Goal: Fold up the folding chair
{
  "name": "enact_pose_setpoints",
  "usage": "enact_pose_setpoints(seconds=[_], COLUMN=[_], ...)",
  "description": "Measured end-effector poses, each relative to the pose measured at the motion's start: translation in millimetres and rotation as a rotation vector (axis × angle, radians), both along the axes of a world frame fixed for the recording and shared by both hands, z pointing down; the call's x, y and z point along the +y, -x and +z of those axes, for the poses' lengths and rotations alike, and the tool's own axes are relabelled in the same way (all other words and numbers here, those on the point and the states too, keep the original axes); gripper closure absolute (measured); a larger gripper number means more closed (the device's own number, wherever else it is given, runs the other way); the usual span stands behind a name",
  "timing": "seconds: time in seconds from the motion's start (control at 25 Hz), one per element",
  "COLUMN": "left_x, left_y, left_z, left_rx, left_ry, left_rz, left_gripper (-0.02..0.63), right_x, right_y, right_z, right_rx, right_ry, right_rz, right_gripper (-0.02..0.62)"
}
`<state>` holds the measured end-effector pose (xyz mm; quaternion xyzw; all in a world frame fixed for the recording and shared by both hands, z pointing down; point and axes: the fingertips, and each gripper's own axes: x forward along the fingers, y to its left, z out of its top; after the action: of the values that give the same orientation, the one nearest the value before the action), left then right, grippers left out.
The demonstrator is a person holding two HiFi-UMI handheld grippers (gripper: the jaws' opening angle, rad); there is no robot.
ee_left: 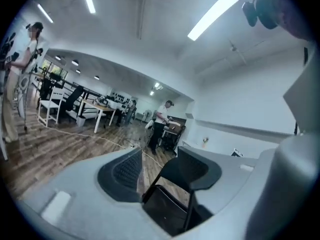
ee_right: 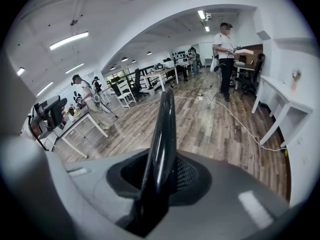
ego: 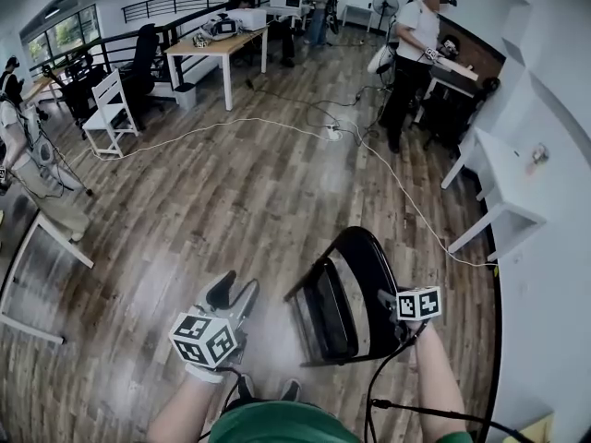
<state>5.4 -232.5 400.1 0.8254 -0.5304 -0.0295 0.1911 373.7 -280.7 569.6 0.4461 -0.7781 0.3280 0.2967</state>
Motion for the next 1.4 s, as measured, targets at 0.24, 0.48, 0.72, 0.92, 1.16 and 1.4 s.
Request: enact_pose_setpoints(seconds=[0.24,0.48,0.72,0.92,1.16,1.4], left_x=[4,10,1,-1,-2,-3], left_y=[19,37,54,57,59,56], left_z=[-51,-58,-26,-24,-29,-28], left_rx=[-0.084,-0.255,-0.212,-0.205,-0.223,-0.249], left_ry=[-0.15,-0.276,-0.195,-0.178,-0.193,-0.197], left_rz=[-0.025,-0.053,-0.052,-0.044,-0.032,-0.05], left_gripper=[0.373,0.396,0.403,0.407,0.407,0.407], right_x=[1,6,-1,2,10,4], right_y=[6,7,14,24,26,19], right_z=[-3,0,-1,-4,-11,-5], right_rx=[0.025,0.068,0.078,0.067,0.094,0.093], right_ry=[-0.008,-0.024,-0.025,-0.014,-0.013,-0.016], right_rz=[-0.006,-0.009,-0.014,-0.023,-0.003,-0.009], right_gripper=[0.494,0.494,0.494,0.494,0.494,0.494])
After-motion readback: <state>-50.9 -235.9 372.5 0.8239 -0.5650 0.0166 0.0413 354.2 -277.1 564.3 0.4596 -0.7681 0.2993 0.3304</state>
